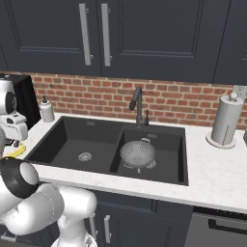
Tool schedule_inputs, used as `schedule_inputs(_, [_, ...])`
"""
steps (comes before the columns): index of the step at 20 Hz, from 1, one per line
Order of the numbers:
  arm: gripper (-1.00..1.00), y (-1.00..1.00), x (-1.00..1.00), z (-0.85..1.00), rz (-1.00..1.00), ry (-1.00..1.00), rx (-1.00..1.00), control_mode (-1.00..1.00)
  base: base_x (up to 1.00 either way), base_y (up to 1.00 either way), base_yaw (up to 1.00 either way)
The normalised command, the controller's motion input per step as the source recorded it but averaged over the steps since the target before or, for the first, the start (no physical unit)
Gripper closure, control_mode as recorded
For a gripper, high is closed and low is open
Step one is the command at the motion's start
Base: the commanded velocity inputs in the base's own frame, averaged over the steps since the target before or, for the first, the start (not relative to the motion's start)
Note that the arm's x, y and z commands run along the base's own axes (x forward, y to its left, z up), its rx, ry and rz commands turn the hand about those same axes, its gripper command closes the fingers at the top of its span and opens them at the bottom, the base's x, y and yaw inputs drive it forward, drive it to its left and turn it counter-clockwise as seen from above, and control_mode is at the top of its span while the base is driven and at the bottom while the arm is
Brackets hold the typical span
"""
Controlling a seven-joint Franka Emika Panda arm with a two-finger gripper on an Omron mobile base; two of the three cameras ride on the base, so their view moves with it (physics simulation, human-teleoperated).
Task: Put the colander in the sink, put the tangerine, banana in the colander, and turn on the sink faucet and pour water over the colander.
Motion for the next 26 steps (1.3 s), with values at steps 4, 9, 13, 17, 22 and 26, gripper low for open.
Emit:
schedule_inputs(4, [-1.00, 0.64, 0.27, -0.59, 0.05, -0.01, 0.07, -1.00, 0.00, 0.00, 0.00])
schedule_inputs(9, [-1.00, 0.49, 0.31, -0.37, 0.03, -0.06, 0.03, -1.00, 0.00, 0.00, 0.00])
schedule_inputs(13, [-1.00, 0.17, 0.31, -0.19, 0.00, -0.12, -0.01, -1.00, 0.00, 0.00, 0.00])
schedule_inputs(17, [-1.00, 0.00, 0.33, -0.19, -0.01, -0.08, -0.04, -1.00, 0.00, 0.00, 0.00])
schedule_inputs(22, [-1.00, 0.00, 0.42, -0.27, 0.00, -0.03, -0.02, -1.00, 0.00, 0.00, 0.00])
schedule_inputs(26, [-1.00, 0.08, 0.49, -0.37, 0.00, 0.00, 0.00, -1.00, 0.00, 0.00, 0.00])
